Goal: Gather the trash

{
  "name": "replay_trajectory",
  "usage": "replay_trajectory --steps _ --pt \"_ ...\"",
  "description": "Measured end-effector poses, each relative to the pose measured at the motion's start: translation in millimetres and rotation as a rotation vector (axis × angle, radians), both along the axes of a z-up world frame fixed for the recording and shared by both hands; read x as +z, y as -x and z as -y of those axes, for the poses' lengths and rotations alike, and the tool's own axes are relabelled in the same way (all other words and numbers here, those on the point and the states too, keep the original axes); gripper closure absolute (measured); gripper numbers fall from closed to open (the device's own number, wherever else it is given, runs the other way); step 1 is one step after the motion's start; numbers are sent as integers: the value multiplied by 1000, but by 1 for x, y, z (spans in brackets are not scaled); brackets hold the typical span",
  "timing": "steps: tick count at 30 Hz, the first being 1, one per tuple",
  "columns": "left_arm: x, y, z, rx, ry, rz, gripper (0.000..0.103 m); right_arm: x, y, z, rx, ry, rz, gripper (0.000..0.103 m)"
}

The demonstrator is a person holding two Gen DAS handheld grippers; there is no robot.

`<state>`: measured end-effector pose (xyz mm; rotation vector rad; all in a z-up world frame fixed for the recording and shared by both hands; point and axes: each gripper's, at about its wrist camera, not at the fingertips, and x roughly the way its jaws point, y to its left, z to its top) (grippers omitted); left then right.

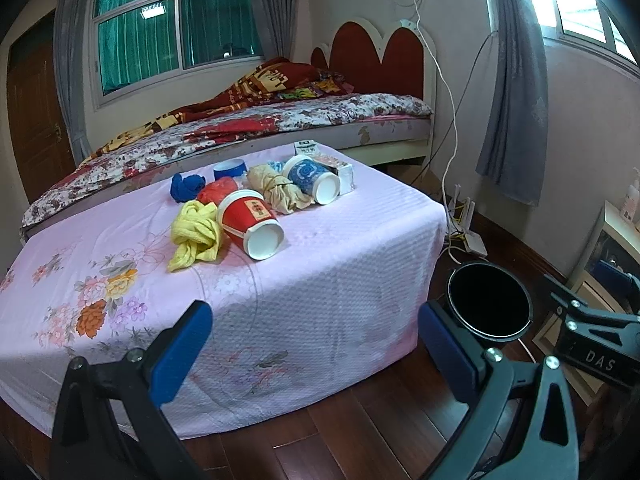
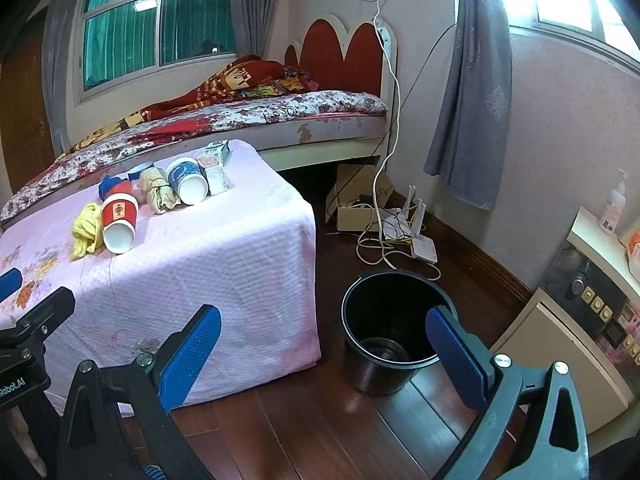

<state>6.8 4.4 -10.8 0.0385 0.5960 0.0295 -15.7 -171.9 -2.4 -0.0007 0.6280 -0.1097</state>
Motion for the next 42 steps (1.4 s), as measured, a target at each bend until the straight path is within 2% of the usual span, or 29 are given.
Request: replay_trajectory --steps 9,12,15,16,24,27,33,35,37,39,42 --pt "0 -2 -8 25 -8 -2 0 1 -3 -1 12 -8 7 0" --pt "0 -6 -20 50 -8 1 0 2 -9 -8 61 -22 -1 0" --pt "1 -12 -44 70 43 5 0 5 -20 -18 101 -16 -9 0" --pt "0 -15 -51 87 39 1 0 7 -25 -21 113 -15 -9 0" --pt "-11 -53 -104 156 45 -37 0 15 -81 -54 251 -57 -26 0" --pt "-19 -67 -118 154 43 -60 0 -4 -119 -73 334 -43 -119 0" --pt "-35 -94 -133 180 14 -68 4 -15 -172 -84 344 -19 -111 0" --pt "-43 -113 -139 188 22 -86 9 -18 -188 -90 364 -22 -117 4" --pt "-49 -127 -144 187 41 -99 15 -23 -199 -98 392 -21 -128 16" --pt "-52 -138 -147 185 51 -101 16 -28 -207 -107 423 -11 -134 18" --pt "-57 -158 -146 172 45 -111 16 -38 -217 -112 409 5 -145 18"
